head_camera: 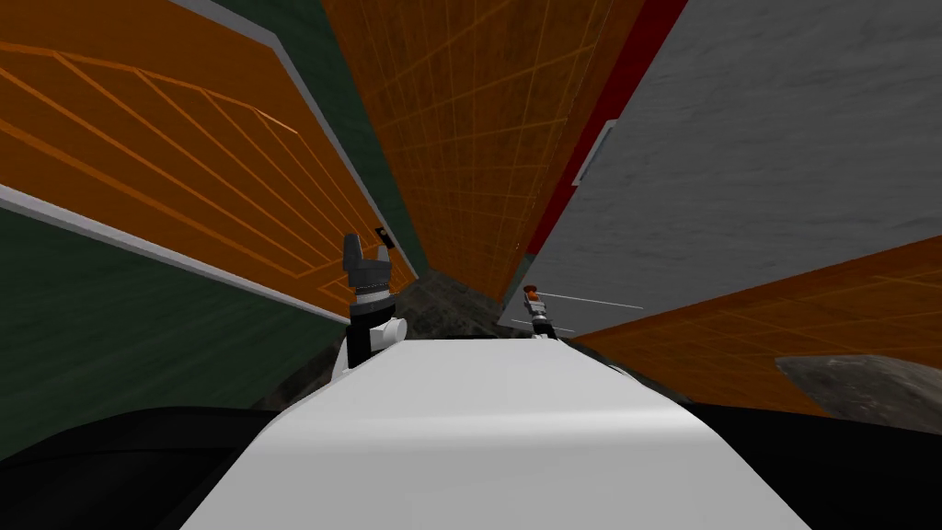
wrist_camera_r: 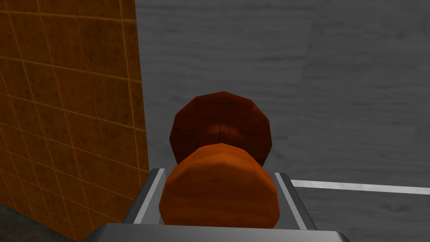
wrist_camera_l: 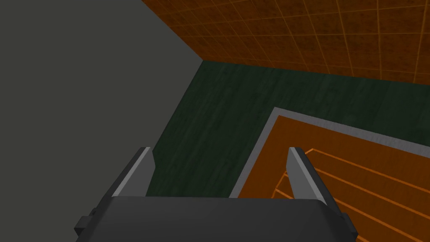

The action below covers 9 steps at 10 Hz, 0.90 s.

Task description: Pull the door open

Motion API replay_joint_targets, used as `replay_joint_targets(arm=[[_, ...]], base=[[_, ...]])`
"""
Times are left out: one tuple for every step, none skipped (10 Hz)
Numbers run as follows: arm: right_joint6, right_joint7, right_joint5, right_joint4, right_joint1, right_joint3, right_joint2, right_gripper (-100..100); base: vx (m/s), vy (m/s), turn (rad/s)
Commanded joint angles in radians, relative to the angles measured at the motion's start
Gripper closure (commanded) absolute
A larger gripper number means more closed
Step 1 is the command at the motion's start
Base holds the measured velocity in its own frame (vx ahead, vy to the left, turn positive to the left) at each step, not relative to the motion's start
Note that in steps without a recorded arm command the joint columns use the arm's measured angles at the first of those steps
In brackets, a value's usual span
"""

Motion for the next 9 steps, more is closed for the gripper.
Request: replay_joint_targets(arm=[[-0.012,-0.027,0.009,-0.012,0.011,0.024,-0.016,100],[-0.018,-0.042,0.015,-0.016,0.016,0.038,-0.026,100],[-0.025,-0.061,0.022,-0.021,0.022,0.055,-0.038,100],[-0.029,-0.071,0.025,-0.024,0.025,0.064,-0.045,100],[-0.023,-0.062,0.023,-0.014,0.020,0.057,-0.039,100],[-0.044,-0.086,0.034,-0.017,0.033,0.082,-0.054,100],[-0.055,-0.098,0.040,-0.018,0.039,0.093,-0.063,100],[-0.067,-0.110,0.045,-0.021,0.045,0.106,-0.073,100],[-0.086,-0.130,0.054,-0.024,0.055,0.125,-0.089,100]], base=[[-0.233,-0.080,0.095],[-0.215,-0.046,0.097],[-0.200,-0.005,0.083],[-0.225,-0.045,0.067],[-0.105,-0.028,0.022],[-0.141,-0.033,0.113],[-0.232,-0.081,0.133],[-0.265,-0.081,0.100],[-0.301,-0.072,0.133]])
